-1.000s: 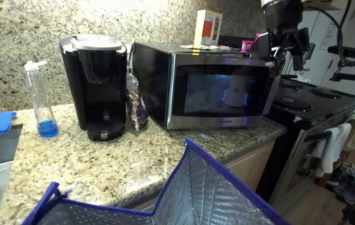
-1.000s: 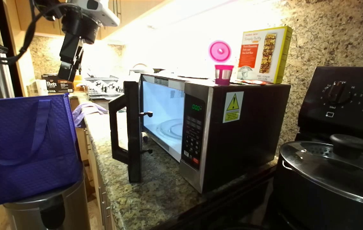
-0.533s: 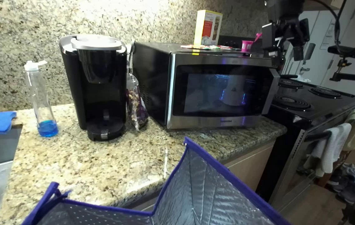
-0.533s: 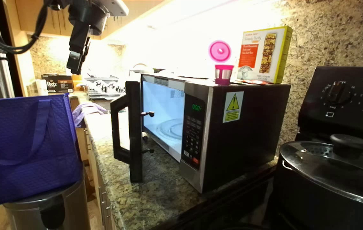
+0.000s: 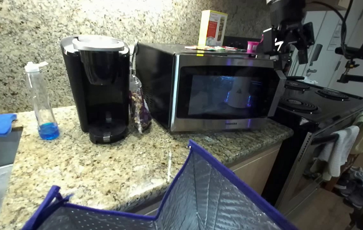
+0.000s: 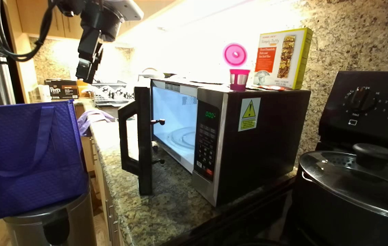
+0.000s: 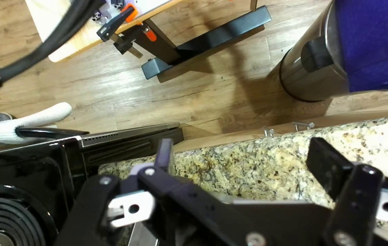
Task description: Close the microwave door, remove the pink object from the top of the microwave, open the coffee maker
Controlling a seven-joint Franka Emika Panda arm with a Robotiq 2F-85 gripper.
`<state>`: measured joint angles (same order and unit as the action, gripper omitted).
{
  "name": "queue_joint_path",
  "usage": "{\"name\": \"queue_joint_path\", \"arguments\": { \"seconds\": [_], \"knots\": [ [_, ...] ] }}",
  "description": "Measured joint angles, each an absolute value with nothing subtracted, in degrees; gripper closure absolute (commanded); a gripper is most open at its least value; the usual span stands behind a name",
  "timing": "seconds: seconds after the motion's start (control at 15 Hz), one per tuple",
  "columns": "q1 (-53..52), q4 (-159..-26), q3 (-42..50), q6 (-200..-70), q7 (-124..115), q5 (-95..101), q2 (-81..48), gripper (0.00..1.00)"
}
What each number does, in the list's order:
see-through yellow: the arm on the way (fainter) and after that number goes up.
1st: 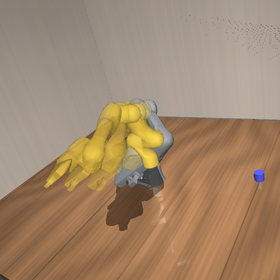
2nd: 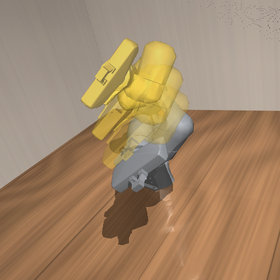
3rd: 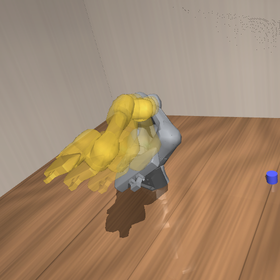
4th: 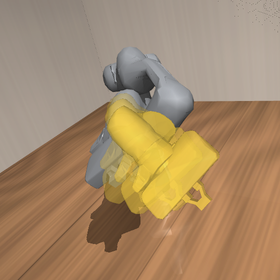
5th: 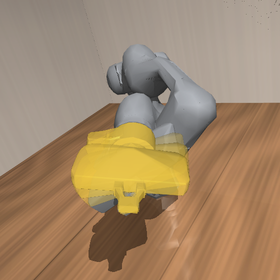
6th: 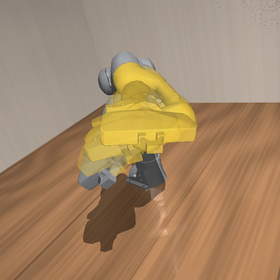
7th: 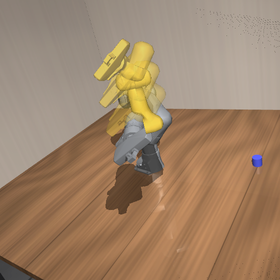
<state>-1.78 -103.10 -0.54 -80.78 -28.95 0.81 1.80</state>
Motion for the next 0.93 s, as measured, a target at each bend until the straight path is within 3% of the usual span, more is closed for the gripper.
{"name": "queue_joint_path", "arguments": {
  "seconds": [0.93],
  "knots": [
    [0.63,-92.34,4.73,-88.98,-30.98,-4.3,-10.2,0.0]
  ]
}}
